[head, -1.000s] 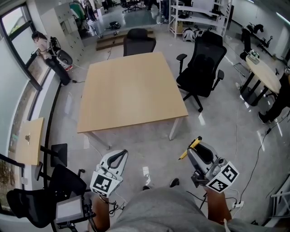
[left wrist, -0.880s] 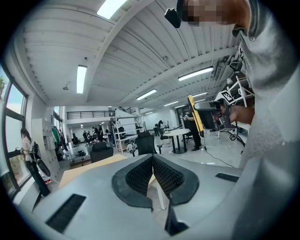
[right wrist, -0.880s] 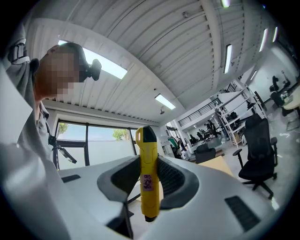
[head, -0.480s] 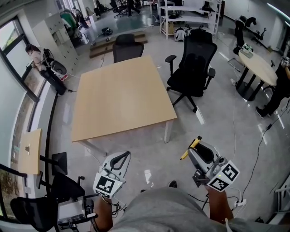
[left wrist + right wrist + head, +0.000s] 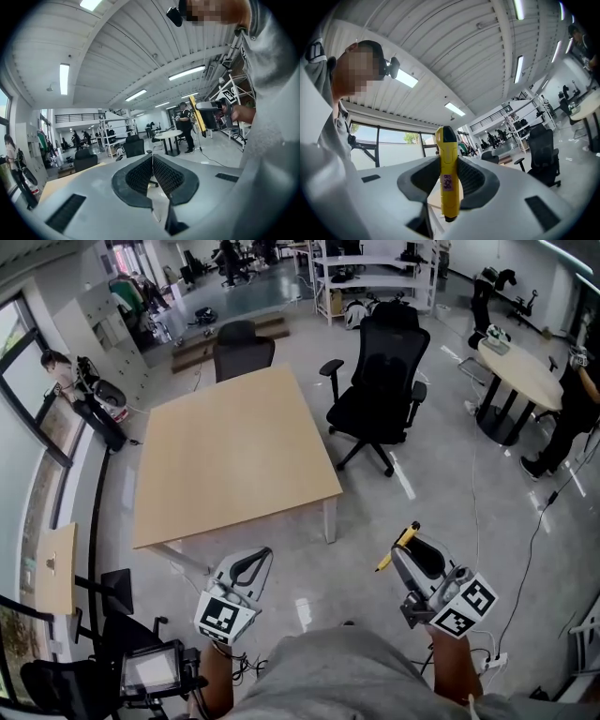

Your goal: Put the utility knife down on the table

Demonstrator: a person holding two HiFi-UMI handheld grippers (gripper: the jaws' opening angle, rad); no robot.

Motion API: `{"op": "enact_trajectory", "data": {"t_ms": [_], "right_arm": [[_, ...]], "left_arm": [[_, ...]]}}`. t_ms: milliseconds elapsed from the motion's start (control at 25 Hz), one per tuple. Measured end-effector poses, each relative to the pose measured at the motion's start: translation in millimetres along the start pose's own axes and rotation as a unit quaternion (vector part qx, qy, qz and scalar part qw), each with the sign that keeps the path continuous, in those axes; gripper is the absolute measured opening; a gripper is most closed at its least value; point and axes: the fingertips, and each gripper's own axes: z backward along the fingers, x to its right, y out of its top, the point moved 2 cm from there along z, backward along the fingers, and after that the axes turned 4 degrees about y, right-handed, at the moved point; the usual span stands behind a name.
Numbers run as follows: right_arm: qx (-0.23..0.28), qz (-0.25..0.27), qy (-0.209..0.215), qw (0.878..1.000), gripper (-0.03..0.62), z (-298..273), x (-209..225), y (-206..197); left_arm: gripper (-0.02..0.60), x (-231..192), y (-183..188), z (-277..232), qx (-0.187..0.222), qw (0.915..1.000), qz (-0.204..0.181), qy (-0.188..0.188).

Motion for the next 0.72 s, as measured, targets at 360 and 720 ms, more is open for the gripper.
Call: {"op": "enact_trajectory", "data": {"t_ms": [360, 720], "right_arm": [[0.005, -0.006, -0.028, 1.0, 0.117, 20.8, 26.1, 5.4], [0.002, -0.017, -0.062, 0.998, 0.117, -1.1, 67.1, 2.1]], "left_arm": [[0.006, 17.6, 10.6, -40.0, 0.001, 0.9993, -0.006, -0.037], [0.006, -6.8, -0.8, -95.3, -0.004, 0.9974, 0.001, -0.073]]}}
